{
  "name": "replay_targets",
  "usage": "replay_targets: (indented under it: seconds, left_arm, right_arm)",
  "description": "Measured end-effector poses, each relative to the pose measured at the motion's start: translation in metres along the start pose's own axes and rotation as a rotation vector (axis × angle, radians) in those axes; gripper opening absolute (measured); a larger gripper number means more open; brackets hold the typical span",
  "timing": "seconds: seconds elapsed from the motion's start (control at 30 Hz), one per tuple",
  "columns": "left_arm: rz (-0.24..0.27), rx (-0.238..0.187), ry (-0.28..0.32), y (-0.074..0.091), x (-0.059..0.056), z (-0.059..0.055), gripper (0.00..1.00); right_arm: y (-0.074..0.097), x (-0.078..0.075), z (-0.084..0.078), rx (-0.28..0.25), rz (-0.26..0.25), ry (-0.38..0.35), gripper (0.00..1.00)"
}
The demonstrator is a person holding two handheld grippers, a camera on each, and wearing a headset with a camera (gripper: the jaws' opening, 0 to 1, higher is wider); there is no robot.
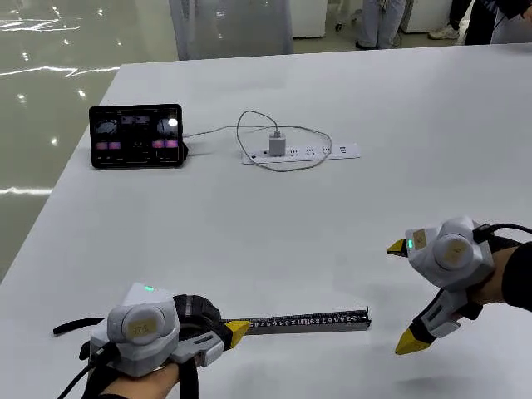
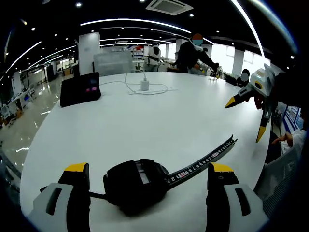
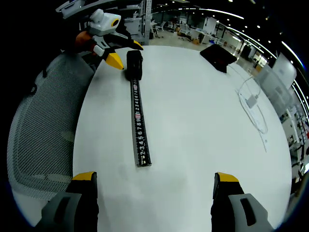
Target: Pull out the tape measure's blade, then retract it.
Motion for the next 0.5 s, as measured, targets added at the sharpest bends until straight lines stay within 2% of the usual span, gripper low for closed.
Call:
replay_targets:
  seconds: [0.23,0.33,0.37,0.4,0.5]
  left_arm:
    - [0.046,-0.026,-0.027,-0.007,0.002,-0.006,0.99]
    - [0.069,-0.059,-0.002,-0.008,0.005,-0.009,0.99]
    - [0.086,-0.078,0.012,-0.008,0.006,-0.008,0.99]
    - [0.088,-0.114,0.050,-0.008,0.007,-0.007,0.99]
    - [0.093,-0.107,0.036,-0.010,0.008,-0.010,0.99]
  right_arm:
    - [-0.014,-0.001,-0.002,0.013,0.012,-0.009,0.99]
    - [-0.021,-0.001,-0.004,0.017,0.019,-0.022,0.99]
    - [-0.023,0.000,-0.004,0.018,0.020,-0.025,0.99]
    - [-0.026,0.000,-0.005,0.022,0.018,-0.024,0.99]
    - [-0.031,-0.001,-0.005,0.030,0.013,0.001,0.99]
Point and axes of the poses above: the centre of the closed fingertips' face, and the gripper's own axes: y roughly backward along the fingers, x roughly to its left, z roughly out of its top, the point moved 9 cm from there along y, roughly backward along the fingers, and after that the axes turned 15 degrees about -x, right-handed, at the moved point
